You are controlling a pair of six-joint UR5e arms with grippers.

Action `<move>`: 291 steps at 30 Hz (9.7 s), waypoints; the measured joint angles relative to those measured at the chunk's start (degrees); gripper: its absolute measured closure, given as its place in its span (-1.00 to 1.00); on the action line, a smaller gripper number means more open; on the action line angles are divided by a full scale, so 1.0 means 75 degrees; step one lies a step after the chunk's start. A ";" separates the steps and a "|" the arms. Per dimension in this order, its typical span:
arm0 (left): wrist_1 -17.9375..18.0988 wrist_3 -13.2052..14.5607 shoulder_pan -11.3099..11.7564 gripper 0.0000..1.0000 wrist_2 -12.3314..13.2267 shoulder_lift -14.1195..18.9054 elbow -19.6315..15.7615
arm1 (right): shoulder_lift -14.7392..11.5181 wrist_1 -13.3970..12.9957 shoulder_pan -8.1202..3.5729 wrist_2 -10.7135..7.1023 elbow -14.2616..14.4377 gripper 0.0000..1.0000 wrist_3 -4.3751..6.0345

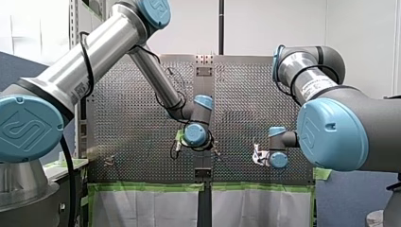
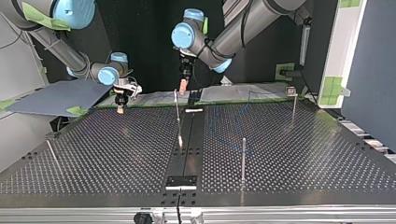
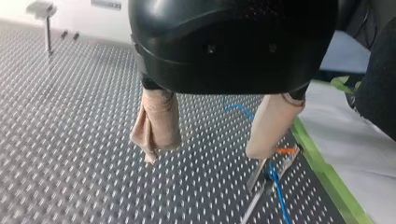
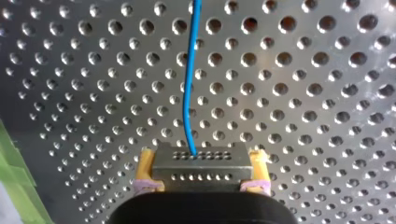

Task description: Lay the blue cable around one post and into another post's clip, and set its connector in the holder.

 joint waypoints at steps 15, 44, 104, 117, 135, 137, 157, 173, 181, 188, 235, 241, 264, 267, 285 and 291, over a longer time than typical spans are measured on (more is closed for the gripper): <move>-0.0388 -0.1003 0.0230 -1.00 -0.0124 0.1005 -0.0703 | 0.0002 0.0042 -0.0048 -0.0022 -0.0002 1.00 0.0127; -0.0268 -0.3040 0.0377 -1.00 -0.0893 0.3042 -0.0755 | 0.0001 0.0044 -0.0318 -0.0141 -0.0003 1.00 0.0146; 0.0267 -0.6778 0.3365 -1.00 0.0634 0.3036 0.0120 | 0.0024 -0.0043 -0.0361 -0.0211 -0.0003 1.00 0.0226; -0.0117 -0.7278 0.3250 -1.00 0.1288 0.3031 0.0414 | 0.0023 -0.0012 -0.0347 -0.0211 -0.0003 1.00 0.0205; -0.0770 -0.6817 0.3295 -1.00 0.0757 0.3031 0.0401 | 0.0023 0.0011 -0.0337 -0.0211 -0.0002 1.00 0.0205; -0.0660 -0.6736 0.3309 -1.00 0.0730 0.3028 0.0402 | 0.0024 0.0008 -0.0335 -0.0211 -0.0003 1.00 0.0205; -0.0466 -0.6546 0.3397 -1.00 0.0819 0.2725 0.0401 | -0.0171 0.0143 -0.0336 -0.0306 0.0001 1.00 -0.0046; -0.0446 -0.6364 0.3447 -1.00 0.0798 0.2721 0.0399 | -0.1144 0.0752 -0.0228 -0.0279 0.0653 1.00 0.0527; -0.0448 -0.6347 0.3449 -1.00 0.0800 0.2724 0.0402 | -0.1766 0.1352 -0.0224 -0.0209 0.0744 1.00 0.1035; -0.0439 -0.6280 0.3438 -1.00 0.0830 0.2721 0.0402 | -0.2249 0.1835 -0.0230 -0.0072 0.0747 1.00 0.0757; -0.0438 -0.6231 0.3483 -1.00 0.0868 0.2725 0.0403 | -0.5347 0.1782 -0.0929 -0.0326 0.1962 1.00 0.0129; -0.0438 -0.6233 0.3493 -1.00 0.0868 0.2721 0.0402 | -0.5726 0.1819 -0.1261 -0.0420 0.2211 1.00 0.0162; -0.0449 -0.6221 0.3513 -1.00 0.0875 0.2724 0.0402 | -0.5216 0.1534 -0.1879 -0.1798 0.1899 1.00 0.0093; -0.0456 -0.6221 0.3517 -1.00 0.0871 0.2725 0.0402 | -0.5192 0.1704 -0.1898 -0.1936 0.1790 1.00 0.0073; -0.0483 -0.6158 0.3551 -1.00 0.0879 0.2724 0.0402 | -0.4966 0.2504 -0.2220 -0.2112 0.1423 1.00 -0.0535; -0.0495 -0.6141 0.3567 -1.00 0.0871 0.2723 0.0402 | -0.4724 0.2361 -0.2274 -0.2257 0.1315 1.00 -0.0679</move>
